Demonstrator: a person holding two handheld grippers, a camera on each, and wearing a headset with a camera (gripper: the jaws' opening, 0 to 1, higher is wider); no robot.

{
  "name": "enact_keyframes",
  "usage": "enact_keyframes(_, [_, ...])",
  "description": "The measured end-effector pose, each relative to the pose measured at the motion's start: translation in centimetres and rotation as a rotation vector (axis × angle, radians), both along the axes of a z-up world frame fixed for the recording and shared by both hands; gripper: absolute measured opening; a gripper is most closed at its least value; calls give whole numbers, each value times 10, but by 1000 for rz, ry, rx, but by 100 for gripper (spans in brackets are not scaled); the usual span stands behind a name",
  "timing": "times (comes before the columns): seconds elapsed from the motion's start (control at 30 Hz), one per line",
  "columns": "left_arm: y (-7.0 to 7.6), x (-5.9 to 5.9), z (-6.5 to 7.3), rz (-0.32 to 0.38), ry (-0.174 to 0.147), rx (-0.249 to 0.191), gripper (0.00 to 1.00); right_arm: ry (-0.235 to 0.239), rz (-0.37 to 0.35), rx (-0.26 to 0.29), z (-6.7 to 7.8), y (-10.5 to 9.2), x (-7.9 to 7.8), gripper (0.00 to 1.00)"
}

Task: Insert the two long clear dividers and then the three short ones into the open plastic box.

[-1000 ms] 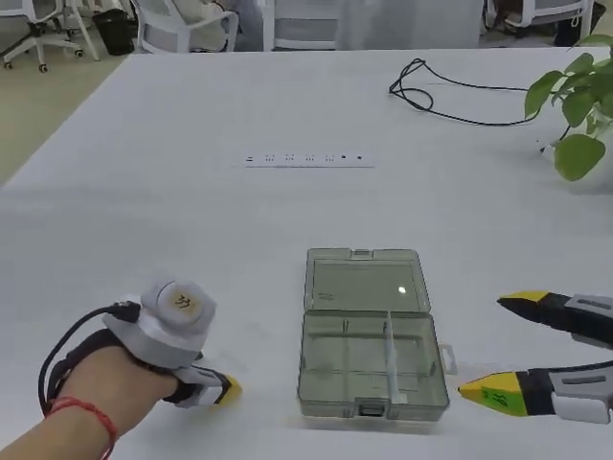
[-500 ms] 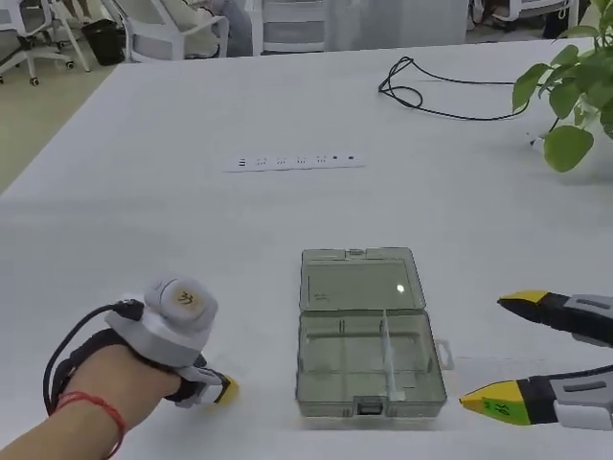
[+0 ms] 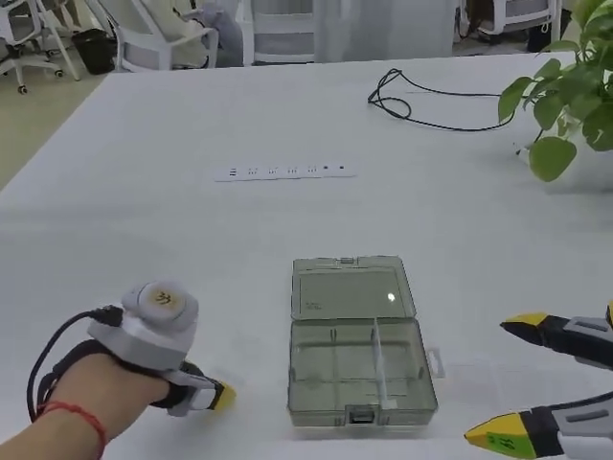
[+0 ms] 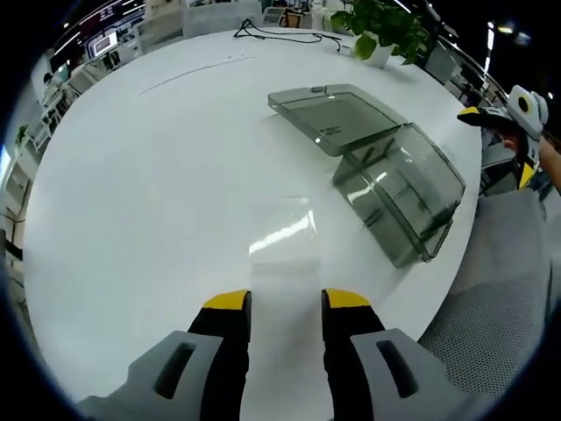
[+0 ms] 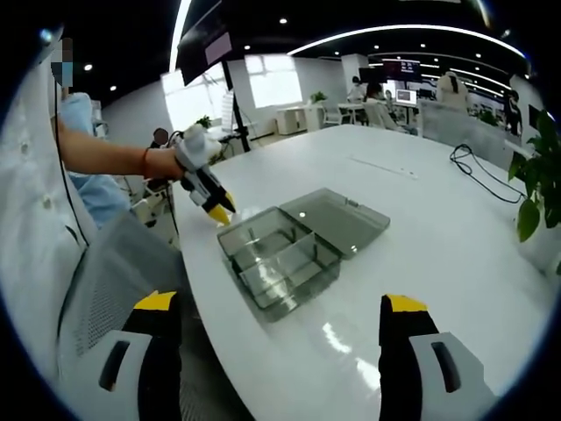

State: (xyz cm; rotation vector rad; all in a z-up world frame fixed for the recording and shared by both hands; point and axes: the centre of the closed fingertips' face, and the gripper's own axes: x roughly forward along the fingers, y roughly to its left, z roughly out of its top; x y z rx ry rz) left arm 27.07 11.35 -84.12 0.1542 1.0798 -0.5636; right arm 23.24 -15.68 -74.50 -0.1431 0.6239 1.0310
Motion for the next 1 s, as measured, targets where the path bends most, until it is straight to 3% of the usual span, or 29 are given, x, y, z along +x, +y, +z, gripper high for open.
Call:
enact_keyframes(0.27, [-2, -2, 24, 105, -58, -143, 30, 30, -25, 20, 14, 14, 3, 91])
enact_keyframes(0.33, [-7, -4, 35, 120, -82, -183, 30, 21, -29, 48, 23, 22, 5, 89])
enact_keyframes(0.5, [-17, -4, 59, 149, -137, -270, 30, 53, -67, 131, 43, 47, 11, 80])
enact_keyframes(0.67, [-40, -2, 92, 141, -208, -389, 30, 81, -99, 192, 59, 74, 16, 64])
enact_keyframes(0.77, [-57, -2, 113, 128, -243, -454, 30, 127, -147, 277, 74, 96, 22, 49])
enact_keyframes(0.83, [-69, -4, 123, 111, -253, -483, 30, 135, -156, 299, 79, 107, 26, 42])
enact_keyframes(0.9, [-79, -6, 130, 89, -265, -501, 30, 172, -176, 316, 80, 118, 28, 36])
enact_keyframes(1.0, [-92, -8, 138, 68, -278, -534, 30, 209, -207, 321, 75, 128, 31, 29])
